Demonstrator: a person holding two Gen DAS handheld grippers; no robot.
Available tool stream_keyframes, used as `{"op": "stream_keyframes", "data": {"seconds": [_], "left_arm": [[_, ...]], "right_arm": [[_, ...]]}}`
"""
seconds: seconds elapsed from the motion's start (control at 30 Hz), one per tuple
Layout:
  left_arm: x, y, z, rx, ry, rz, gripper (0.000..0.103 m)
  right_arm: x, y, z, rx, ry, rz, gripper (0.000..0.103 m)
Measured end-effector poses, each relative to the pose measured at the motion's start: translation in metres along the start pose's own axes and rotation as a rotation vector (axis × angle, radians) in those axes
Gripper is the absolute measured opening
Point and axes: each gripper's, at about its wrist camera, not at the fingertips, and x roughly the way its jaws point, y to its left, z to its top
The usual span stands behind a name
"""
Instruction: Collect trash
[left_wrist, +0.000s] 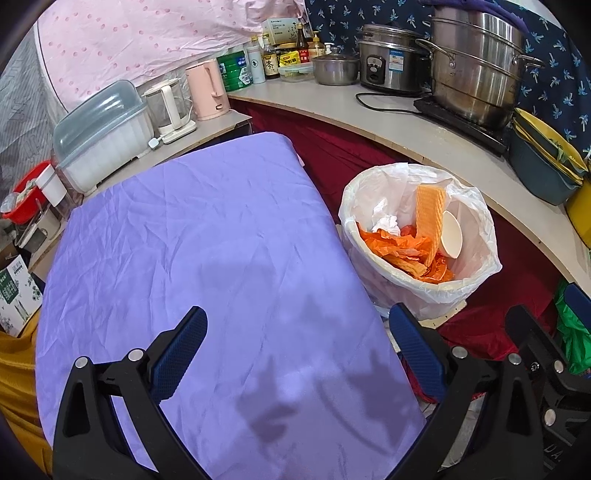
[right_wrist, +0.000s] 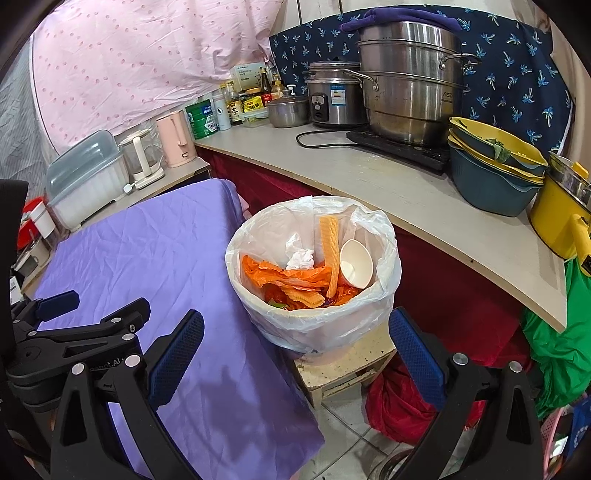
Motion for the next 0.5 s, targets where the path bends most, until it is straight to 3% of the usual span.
{"op": "stream_keyframes", "data": {"seconds": [0.5], "left_arm": [[0.0055,-0.0085,0.0065,0.019,0.005,-0.014,0.094]], "right_arm": [[0.0038,-0.0090,0.0029,0.014,-0.002,-0.015,0.097]]}}
